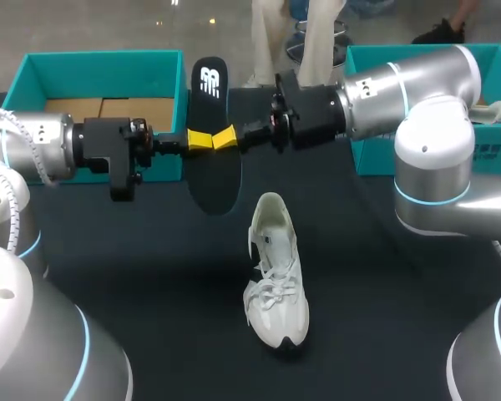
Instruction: Take the shoe out of the shoebox, open the shoe tongue, remove and reinsert the insole, then place the shoe into the shoebox
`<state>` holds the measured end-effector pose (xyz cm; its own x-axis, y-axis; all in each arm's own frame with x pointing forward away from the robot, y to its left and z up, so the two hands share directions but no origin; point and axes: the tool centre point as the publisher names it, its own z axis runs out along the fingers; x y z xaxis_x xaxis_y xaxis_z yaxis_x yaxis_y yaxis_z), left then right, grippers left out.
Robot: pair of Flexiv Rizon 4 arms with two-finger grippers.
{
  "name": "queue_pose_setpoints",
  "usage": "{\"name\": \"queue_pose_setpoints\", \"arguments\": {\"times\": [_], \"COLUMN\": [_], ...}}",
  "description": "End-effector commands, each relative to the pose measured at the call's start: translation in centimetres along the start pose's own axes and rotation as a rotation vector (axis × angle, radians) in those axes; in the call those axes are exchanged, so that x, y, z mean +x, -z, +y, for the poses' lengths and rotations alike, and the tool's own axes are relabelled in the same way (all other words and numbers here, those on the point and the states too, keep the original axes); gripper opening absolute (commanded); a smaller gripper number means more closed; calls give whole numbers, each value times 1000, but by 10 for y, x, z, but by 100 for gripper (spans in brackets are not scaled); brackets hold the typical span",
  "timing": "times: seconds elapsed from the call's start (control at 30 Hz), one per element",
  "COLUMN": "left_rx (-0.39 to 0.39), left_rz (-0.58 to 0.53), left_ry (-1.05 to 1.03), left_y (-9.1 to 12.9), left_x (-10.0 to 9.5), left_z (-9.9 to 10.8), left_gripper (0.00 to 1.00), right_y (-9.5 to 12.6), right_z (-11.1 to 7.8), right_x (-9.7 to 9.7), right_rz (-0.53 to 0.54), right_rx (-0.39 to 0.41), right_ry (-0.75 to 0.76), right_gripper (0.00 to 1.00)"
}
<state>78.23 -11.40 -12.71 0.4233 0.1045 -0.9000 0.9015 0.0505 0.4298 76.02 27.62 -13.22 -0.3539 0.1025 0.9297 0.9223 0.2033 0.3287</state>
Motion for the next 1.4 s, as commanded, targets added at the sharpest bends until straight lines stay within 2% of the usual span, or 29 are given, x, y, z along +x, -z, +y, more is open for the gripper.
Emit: {"name": "queue_pose_setpoints", "arguments": {"times": [0.03, 0.13, 0.17, 0.3, 0.67, 0.73, 0.83, 1.4], "left_rx": [-2, -2, -2, -2, -2, -2, -2, -2], "left_rz": [0, 0, 0, 0, 0, 0, 0, 0], "left_ry": [-2, -2, -2, -2, -2, -2, -2, -2], "left_y": [-1, -1, -1, -1, -1, -1, -1, -1], "left_x": [3, 3, 3, 3, 3, 3, 3, 3], "left_z": [0, 0, 0, 0, 0, 0, 0, 0], "left_gripper": [0, 0, 0, 0, 0, 0, 0, 0], "right_y": [1, 2, 3, 7, 13, 14, 15, 11], "right_z": [-2, -2, -1, -2, -1, -1, -1, 2], "right_x": [1, 1, 0, 0, -3, -3, -3, -2], "right_rz": [2, 4, 5, 0, 0, 2, 5, 17], "right_rx": [-7, -9, -12, -17, -24, -25, -28, -22], "right_ry": [1, 1, 2, 2, 0, -1, 0, 3], "right_gripper": [4, 33, 38, 44, 37, 31, 0, 0]}}
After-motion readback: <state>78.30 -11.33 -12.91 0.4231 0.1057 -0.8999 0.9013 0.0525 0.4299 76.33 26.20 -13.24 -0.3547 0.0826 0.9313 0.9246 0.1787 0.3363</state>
